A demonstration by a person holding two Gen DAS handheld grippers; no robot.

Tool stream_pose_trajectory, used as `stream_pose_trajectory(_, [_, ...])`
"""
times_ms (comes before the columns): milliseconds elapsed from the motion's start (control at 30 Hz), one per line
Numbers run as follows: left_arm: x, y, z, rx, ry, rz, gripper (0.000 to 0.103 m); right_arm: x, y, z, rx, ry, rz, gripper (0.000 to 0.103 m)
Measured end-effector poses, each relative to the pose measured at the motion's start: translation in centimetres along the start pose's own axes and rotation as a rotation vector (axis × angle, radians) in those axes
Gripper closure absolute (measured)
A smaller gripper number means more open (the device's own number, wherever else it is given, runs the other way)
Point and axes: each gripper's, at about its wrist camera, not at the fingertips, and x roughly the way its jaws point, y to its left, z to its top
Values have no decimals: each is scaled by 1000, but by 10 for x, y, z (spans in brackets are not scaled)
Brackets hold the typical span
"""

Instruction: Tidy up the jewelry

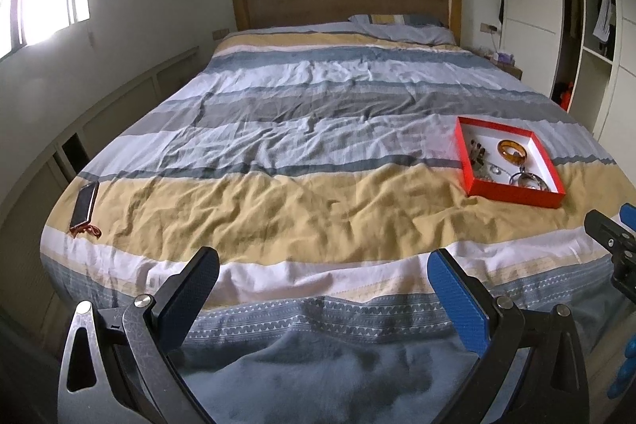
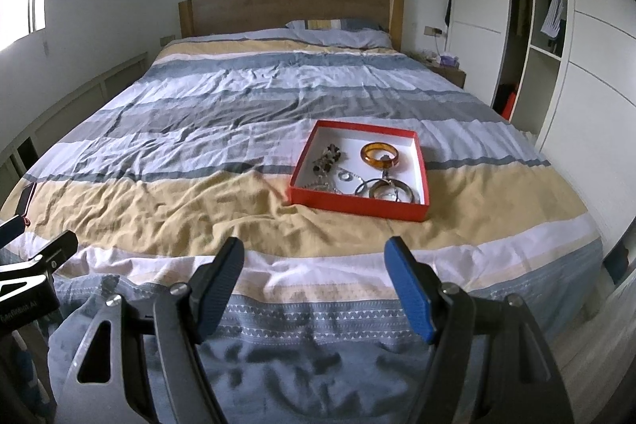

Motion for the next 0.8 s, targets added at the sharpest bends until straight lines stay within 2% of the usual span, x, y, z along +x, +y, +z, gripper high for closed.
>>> stream_pose_trajectory(800, [16, -2, -6, 10, 44, 23, 1, 14, -1, -5, 3, 30, 14, 31])
